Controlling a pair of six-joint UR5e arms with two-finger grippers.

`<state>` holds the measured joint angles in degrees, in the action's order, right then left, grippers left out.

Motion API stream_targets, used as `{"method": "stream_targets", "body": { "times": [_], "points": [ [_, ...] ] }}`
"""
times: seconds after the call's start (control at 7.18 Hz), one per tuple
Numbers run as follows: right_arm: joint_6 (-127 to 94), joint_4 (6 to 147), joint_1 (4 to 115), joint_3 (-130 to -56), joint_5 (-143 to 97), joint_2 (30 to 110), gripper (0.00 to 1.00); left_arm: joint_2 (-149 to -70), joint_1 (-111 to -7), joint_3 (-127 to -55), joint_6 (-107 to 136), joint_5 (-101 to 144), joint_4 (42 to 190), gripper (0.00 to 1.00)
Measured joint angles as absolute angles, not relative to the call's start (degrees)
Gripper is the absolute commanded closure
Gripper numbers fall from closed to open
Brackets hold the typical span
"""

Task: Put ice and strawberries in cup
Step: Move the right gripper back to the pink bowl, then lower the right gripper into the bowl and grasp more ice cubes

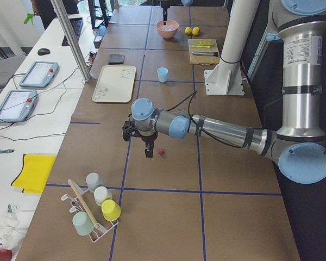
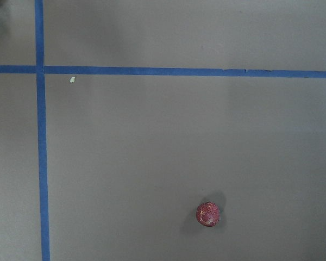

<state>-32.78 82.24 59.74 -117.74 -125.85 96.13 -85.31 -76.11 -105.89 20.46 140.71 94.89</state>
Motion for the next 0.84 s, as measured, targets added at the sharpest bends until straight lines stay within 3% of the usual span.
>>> {"method": "stream_targets", "body": {
  "times": [0.84],
  "points": [
    [-26.3,81.4,60.2,-113.7,-126.1,98.6,0.13,-85.3,-76.0,-105.9,20.5,140.7,94.9,0.0]
  ]
}}
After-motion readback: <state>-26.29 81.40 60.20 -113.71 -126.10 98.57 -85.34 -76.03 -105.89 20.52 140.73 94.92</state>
